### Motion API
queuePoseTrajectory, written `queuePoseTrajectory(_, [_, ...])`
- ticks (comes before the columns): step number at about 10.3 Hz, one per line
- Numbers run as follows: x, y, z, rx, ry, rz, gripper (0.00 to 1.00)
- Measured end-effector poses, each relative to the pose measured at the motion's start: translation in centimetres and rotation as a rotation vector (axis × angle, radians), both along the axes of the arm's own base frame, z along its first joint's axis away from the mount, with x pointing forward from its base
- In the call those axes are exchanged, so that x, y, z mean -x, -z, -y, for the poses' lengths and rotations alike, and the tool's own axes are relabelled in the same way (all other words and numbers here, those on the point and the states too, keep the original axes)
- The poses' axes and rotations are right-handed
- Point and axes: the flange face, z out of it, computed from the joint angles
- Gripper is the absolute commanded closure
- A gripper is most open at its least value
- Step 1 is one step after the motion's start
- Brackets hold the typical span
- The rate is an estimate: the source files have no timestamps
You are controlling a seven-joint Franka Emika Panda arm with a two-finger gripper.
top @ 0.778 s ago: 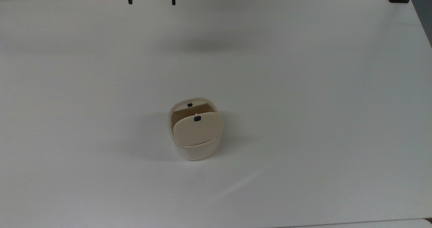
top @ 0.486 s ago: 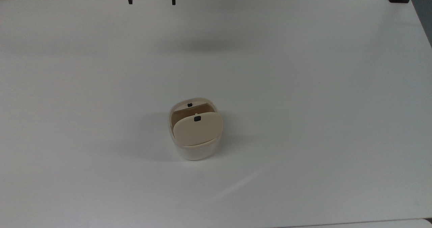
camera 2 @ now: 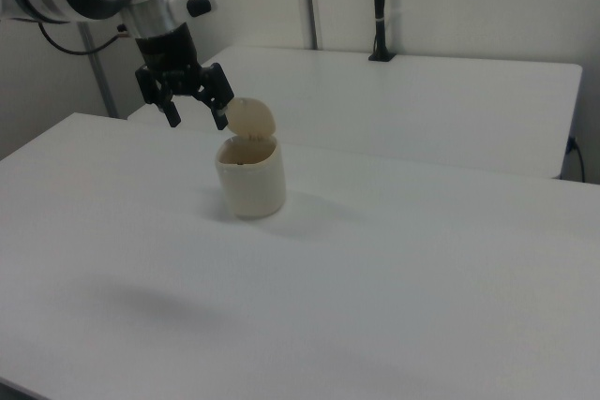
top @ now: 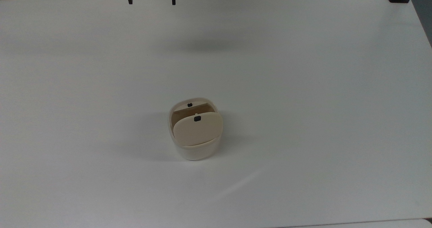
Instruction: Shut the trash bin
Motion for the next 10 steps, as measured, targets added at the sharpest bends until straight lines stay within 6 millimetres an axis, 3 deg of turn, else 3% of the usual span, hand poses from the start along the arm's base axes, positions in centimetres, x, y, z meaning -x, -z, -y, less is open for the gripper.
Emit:
queuePoseTrajectory(6, [0.00, 0.01, -0.17, -0.032, 0.025, 0.002, 0.00])
queuePoseTrajectory(10, [0.00, 0.01, -0.10, -0.055, 0.238, 0.015, 0.00])
